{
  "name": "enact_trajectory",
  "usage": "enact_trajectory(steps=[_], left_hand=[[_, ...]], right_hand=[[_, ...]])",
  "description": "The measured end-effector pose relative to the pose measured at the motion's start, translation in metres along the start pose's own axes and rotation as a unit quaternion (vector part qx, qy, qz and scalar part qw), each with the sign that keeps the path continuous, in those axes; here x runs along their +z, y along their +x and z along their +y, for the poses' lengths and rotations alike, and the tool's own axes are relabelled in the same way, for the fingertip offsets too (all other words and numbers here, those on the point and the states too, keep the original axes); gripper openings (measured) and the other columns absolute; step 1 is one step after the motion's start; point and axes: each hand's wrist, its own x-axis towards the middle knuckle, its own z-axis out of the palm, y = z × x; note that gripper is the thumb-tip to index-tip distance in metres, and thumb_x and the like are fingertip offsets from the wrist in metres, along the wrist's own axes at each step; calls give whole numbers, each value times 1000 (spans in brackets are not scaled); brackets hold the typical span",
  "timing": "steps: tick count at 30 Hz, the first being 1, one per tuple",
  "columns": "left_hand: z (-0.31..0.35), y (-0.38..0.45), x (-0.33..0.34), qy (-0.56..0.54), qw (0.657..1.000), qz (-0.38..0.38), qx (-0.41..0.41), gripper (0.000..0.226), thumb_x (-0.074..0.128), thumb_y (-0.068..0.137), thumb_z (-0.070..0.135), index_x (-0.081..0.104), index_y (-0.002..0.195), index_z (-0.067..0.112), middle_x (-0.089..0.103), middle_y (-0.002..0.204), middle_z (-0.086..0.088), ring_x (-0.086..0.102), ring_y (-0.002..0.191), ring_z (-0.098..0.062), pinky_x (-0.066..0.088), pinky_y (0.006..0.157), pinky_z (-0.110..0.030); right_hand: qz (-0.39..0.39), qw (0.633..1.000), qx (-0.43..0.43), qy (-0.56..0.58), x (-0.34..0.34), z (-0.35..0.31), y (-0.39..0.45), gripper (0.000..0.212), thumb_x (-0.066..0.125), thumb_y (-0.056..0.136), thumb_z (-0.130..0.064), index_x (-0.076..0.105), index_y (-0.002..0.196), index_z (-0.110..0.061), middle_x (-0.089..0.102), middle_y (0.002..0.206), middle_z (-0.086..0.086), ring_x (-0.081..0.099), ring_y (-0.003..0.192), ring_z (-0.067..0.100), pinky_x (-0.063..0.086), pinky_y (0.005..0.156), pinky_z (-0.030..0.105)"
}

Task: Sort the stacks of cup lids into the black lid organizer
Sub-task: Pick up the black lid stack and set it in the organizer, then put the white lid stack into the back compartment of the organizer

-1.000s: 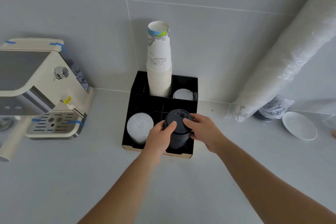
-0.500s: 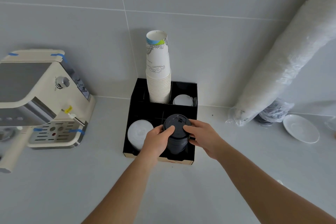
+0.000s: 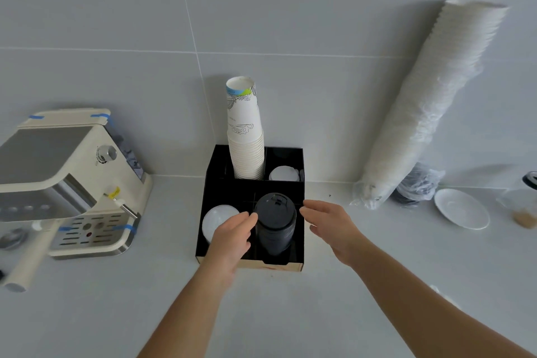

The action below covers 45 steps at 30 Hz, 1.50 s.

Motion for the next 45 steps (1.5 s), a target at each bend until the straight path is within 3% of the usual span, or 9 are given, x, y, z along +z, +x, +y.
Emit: enact_trajectory(steps=[2,4,6,11,17,22,27,31,45], left_hand=[[-4,-8,-6,-27,1000,4,2,5,57,94,29,56,99,30,58,107,4,56,104,-16,48,98,-32],[-5,-19,-8,-70,998,0,-3,24,59,95,28,59,118,20,65,118,-2,61,114,-20,47,104,-39],[-5,-27,-6,-106,994,-2,-9,32,60,94,27,60,123,12,68,119,-8,64,113,-23,50,98,-39],[-7,-39,13,-146,989,-15,-6,28,56,96,25,63,118,10,71,117,-12,67,110,-25,52,89,-37],[-16,-44,51,-152,988,-33,-19,28,55,97,26,66,116,9,74,112,-13,69,106,-26,52,91,-39],[-32,-44,98,-137,987,-54,-57,25,54,97,25,66,111,9,73,111,-14,69,103,-26,51,91,-38],[-53,-39,144,-115,986,-69,-98,24,55,96,26,67,109,9,73,110,-13,69,101,-27,52,85,-38],[-67,-37,177,-89,985,-81,-124,25,58,95,27,67,110,9,75,106,-12,70,101,-27,54,86,-38],[-117,-31,252,108,969,-112,-192,19,63,92,22,66,109,12,71,102,-8,65,96,-21,49,83,-32]], right_hand=[[4,1000,-8,24,-11,1,-10,49,67,92,-27,59,139,-16,62,135,-1,55,129,20,40,116,43],[14,999,-15,48,-24,4,-20,46,67,93,-26,60,137,-16,65,130,0,59,124,18,42,114,40],[13,997,-21,75,-37,7,-29,43,68,92,-26,63,134,-17,67,128,2,61,122,20,42,113,41],[24,987,-24,155,-73,12,-58,20,64,94,-17,70,113,-19,76,116,2,69,112,17,43,106,36],[81,963,-21,257,-130,38,-87,20,56,97,-8,71,110,-9,77,113,10,71,110,27,51,100,42],[123,960,-12,252,-192,69,-108,24,55,97,-11,70,116,-9,77,114,12,73,108,30,54,92,43],[150,956,10,253,-239,104,-119,24,53,99,-14,71,115,-9,77,114,11,72,108,30,52,99,48],[159,952,37,258,-264,133,-122,25,54,99,-14,71,116,-8,77,116,12,71,111,30,52,96,45],[120,962,135,203,-271,215,-98,19,65,95,-17,69,113,-20,69,125,5,64,116,21,52,99,40]])
